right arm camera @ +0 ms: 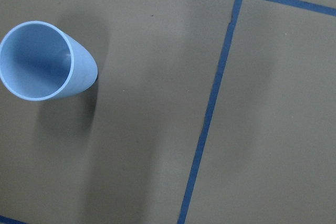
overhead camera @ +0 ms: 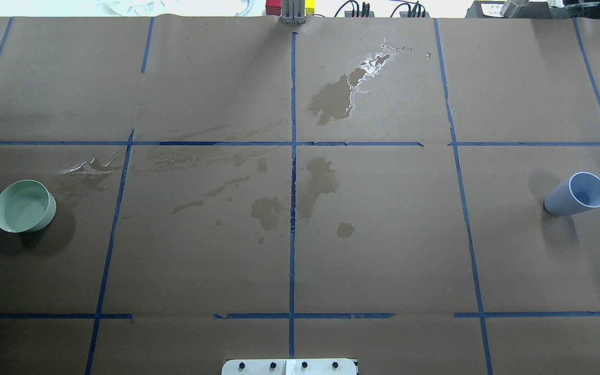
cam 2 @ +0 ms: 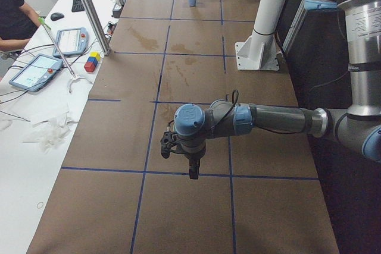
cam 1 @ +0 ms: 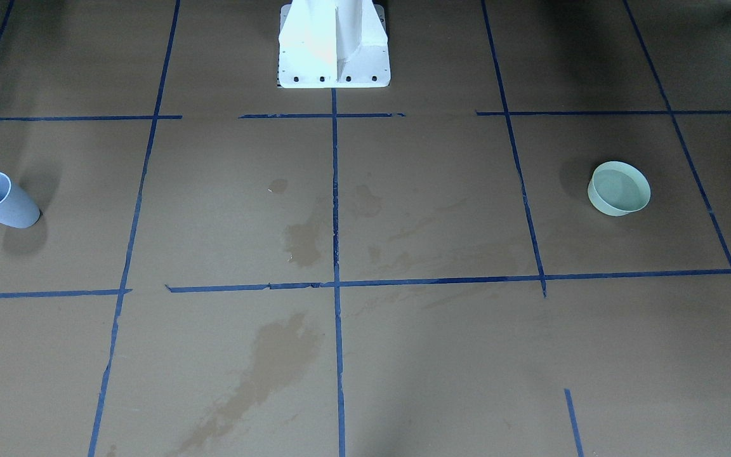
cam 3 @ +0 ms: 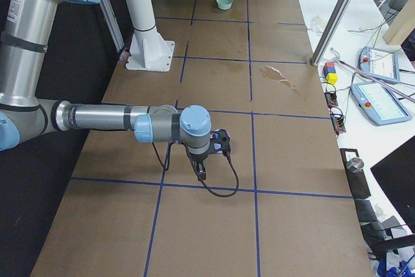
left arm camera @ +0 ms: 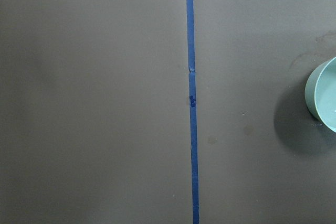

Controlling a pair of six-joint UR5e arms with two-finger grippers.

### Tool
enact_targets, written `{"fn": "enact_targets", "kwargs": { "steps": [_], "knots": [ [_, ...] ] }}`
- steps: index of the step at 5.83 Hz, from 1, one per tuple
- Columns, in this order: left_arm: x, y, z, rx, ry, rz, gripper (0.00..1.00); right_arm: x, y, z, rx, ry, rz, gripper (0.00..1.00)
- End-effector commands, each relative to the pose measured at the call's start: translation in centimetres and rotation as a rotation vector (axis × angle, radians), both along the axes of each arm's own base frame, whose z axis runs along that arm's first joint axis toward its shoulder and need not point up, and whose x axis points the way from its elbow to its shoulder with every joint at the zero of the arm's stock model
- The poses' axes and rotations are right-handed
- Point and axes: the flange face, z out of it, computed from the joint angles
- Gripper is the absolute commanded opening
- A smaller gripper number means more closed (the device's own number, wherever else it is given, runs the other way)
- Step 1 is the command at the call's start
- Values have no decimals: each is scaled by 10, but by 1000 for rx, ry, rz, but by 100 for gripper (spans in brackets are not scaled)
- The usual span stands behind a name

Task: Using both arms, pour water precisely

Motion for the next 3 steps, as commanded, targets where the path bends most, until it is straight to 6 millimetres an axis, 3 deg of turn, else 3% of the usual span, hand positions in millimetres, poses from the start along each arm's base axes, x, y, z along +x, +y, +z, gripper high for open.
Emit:
{"fn": "enact_targets", "kwargs": {
  "steps": [1, 3],
  "knots": [
    [-1, 1, -4, 24, -11, 8, 100, -3, 1, -4, -25, 1, -4, 100],
    [0, 5, 2, 8, 0, 5, 100, -3, 0, -11, -11, 0, -4, 100]
  ]
}}
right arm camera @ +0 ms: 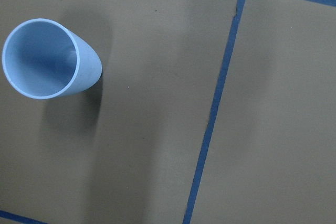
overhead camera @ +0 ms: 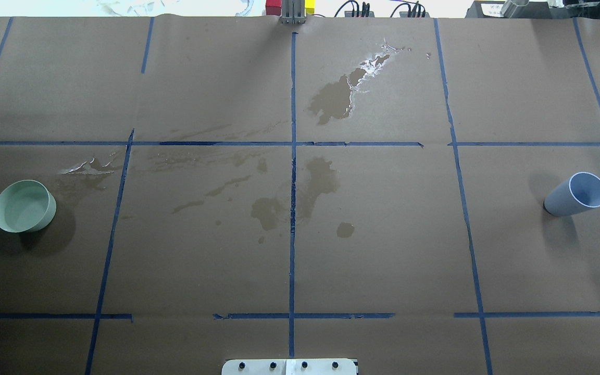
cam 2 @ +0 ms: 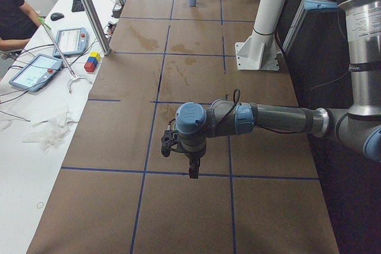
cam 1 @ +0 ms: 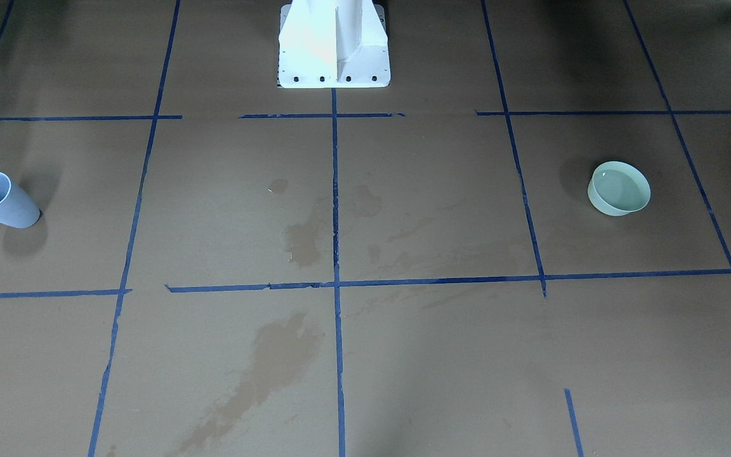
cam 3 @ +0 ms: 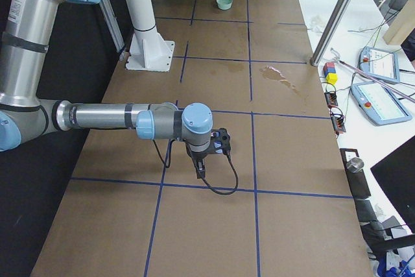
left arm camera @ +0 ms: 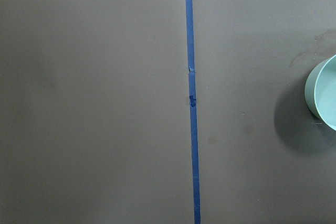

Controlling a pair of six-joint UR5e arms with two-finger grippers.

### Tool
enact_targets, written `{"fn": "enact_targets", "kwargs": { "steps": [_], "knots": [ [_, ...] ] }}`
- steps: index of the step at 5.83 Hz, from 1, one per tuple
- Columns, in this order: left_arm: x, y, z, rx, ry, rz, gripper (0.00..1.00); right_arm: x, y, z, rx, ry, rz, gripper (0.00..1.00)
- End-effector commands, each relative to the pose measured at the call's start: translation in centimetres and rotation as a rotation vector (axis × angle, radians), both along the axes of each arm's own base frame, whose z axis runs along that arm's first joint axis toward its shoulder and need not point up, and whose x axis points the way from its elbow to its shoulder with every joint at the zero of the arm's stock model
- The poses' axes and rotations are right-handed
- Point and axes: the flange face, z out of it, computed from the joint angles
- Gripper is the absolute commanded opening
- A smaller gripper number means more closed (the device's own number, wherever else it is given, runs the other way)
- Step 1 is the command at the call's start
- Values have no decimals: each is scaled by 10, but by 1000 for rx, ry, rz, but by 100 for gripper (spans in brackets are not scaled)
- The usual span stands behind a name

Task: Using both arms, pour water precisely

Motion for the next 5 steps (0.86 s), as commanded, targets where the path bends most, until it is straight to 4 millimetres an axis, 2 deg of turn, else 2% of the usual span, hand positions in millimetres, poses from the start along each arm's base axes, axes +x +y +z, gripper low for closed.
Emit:
{"fn": "enact_targets", "kwargs": {
  "steps": [1, 3, 5],
  "knots": [
    [0, 5, -15, 30, 0, 2, 100, 0, 0, -4, 7, 1, 0, 100],
    [4, 3, -26, 43, -10, 15, 100, 0, -1, -5, 10, 1, 0, 100],
    [6, 0, -10, 14, -9, 21, 100, -2, 1, -6, 7, -22, -2, 100]
  ]
}}
